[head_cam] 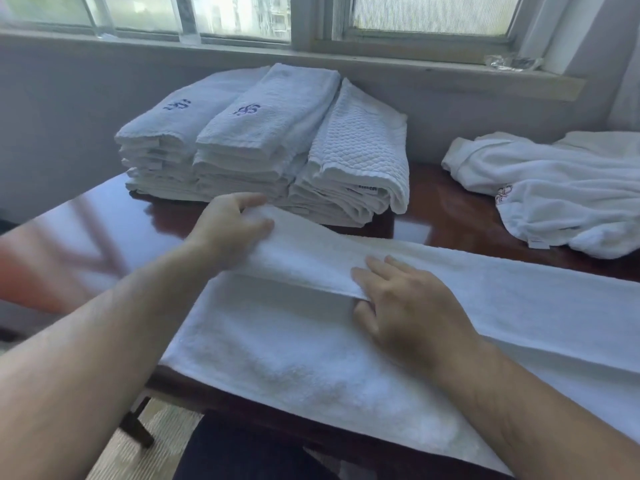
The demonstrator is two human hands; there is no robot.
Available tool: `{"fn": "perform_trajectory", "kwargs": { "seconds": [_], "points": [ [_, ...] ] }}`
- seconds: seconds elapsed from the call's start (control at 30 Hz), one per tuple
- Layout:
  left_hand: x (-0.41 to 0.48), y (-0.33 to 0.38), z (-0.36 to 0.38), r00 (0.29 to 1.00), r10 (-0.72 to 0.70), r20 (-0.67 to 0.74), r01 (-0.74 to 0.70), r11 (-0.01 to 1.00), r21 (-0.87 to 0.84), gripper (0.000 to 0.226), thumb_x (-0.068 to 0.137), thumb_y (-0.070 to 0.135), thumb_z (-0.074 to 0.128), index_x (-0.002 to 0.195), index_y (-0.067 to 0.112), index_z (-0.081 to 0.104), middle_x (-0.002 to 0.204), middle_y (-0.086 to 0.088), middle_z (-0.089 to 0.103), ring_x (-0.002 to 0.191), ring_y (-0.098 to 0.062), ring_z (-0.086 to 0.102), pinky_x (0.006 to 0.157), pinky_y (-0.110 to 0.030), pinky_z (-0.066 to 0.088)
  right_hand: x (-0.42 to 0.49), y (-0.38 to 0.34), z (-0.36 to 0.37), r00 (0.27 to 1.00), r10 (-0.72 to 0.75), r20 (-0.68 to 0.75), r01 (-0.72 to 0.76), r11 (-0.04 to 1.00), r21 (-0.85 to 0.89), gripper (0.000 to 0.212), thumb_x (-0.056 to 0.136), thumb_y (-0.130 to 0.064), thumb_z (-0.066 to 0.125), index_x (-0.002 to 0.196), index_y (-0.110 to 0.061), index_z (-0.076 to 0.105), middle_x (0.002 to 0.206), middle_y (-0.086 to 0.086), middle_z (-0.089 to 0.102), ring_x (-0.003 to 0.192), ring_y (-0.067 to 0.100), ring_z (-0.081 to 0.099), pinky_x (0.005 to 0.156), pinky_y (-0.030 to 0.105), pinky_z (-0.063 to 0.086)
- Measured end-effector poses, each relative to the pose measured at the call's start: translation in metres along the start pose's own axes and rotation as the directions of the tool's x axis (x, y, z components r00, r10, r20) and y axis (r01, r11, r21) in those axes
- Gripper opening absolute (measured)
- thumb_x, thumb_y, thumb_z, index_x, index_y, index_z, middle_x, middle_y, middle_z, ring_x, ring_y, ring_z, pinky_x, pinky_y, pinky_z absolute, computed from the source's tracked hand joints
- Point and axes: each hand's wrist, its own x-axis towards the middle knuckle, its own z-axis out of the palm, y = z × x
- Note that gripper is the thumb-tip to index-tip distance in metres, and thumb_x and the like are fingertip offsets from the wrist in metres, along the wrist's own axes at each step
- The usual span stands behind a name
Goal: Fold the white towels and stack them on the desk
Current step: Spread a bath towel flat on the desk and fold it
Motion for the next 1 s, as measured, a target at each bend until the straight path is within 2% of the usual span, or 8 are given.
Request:
{"fn": "perform_trajectory", "kwargs": {
  "seconds": [0.13,0.2,0.27,0.4,0.47,0.6,0.8,1.0],
  "points": [
    [0.001,0.007,-0.006,0.997,0.074,0.019,-0.076,0.963,0.26,0.052,0.085,0.02,0.073,0.136,0.023,0.063,0.126,-0.004,0.065,0.105,-0.016,0.067,0.089,-0.024,0.053,0.003,-0.006,0.005,0.982,-0.11,0.154,0.093,0.99,0.109,0.055,0.103,-0.051,0.033,0.155,-0.035,0.028,0.166,-0.004,0.023,0.154,0.023,0.018,0.12,0.038,0.022],
    [-0.005,0.009,-0.002,0.993,0.105,0.06,-0.119,0.748,0.653,0.049,0.086,0.026,0.069,0.134,0.027,0.062,0.131,-0.008,0.055,0.122,-0.029,0.051,0.101,-0.036,0.042,0.006,-0.004,0.006,0.964,-0.148,0.223,0.128,0.987,0.1,0.062,0.101,-0.06,0.028,0.158,-0.038,0.018,0.17,-0.005,0.01,0.156,0.021,0.006,0.122,0.038,0.012],
    [-0.013,0.011,0.005,0.983,0.175,0.055,-0.154,0.622,0.768,0.044,0.089,0.028,0.065,0.132,0.031,0.061,0.132,-0.007,0.047,0.124,-0.033,0.039,0.103,-0.043,0.035,0.008,-0.002,0.005,0.956,-0.168,0.239,0.141,0.982,0.127,0.066,0.098,-0.067,0.022,0.157,-0.038,0.023,0.169,-0.005,0.013,0.156,0.021,0.007,0.122,0.038,0.012],
    [-0.021,0.018,0.025,0.899,0.418,0.129,-0.411,0.709,0.572,0.04,0.096,0.029,0.058,0.136,0.03,0.059,0.137,0.001,0.051,0.129,-0.027,0.04,0.108,-0.043,0.031,0.023,0.012,0.004,0.998,-0.041,-0.049,0.052,0.97,0.237,0.057,0.099,-0.057,0.026,0.122,-0.025,0.067,0.132,0.001,0.063,0.131,0.027,0.049,0.106,0.042,0.04],
    [-0.017,0.021,0.036,0.901,0.377,0.213,-0.427,0.693,0.581,0.044,0.099,0.036,0.051,0.144,0.032,0.05,0.146,0.003,0.047,0.135,-0.025,0.038,0.112,-0.041,0.028,0.035,0.029,0.008,0.983,0.153,-0.098,-0.137,0.978,0.157,0.053,0.102,-0.051,0.036,0.143,-0.024,0.054,0.15,0.006,0.05,0.141,0.03,0.04,0.114,0.042,0.033],
    [-0.004,0.013,0.051,0.902,0.287,0.322,-0.432,0.603,0.671,0.051,0.103,0.041,0.037,0.153,0.036,0.033,0.155,0.008,0.04,0.142,-0.022,0.035,0.113,-0.041,0.027,0.037,0.052,0.027,0.938,0.255,0.233,-0.289,0.948,0.129,0.08,0.092,-0.072,0.014,0.161,-0.035,0.004,0.171,0.0,-0.003,0.156,0.026,-0.007,0.125,0.047,0.0],
    [-0.016,0.002,0.047,0.766,0.512,0.389,-0.643,0.595,0.482,0.052,0.098,0.032,0.055,0.149,0.035,0.043,0.155,0.009,0.042,0.142,-0.017,0.033,0.114,-0.031,0.017,0.041,0.062,0.032,0.89,0.383,0.246,-0.418,0.902,0.105,0.084,0.088,-0.078,0.007,0.161,-0.036,0.001,0.17,-0.001,-0.008,0.156,0.027,-0.01,0.125,0.046,-0.004],
    [-0.011,-0.003,0.041,0.824,0.235,0.516,-0.541,0.597,0.592,0.053,0.105,0.051,0.026,0.157,0.042,0.023,0.167,0.012,0.017,0.153,-0.011,0.01,0.122,-0.033,0.005,0.048,0.065,0.028,0.906,0.36,0.223,-0.391,0.914,0.11,0.075,0.098,-0.067,0.017,0.162,-0.029,0.01,0.171,0.006,-0.001,0.156,0.032,-0.005,0.125,0.048,0.0]
  ]
}}
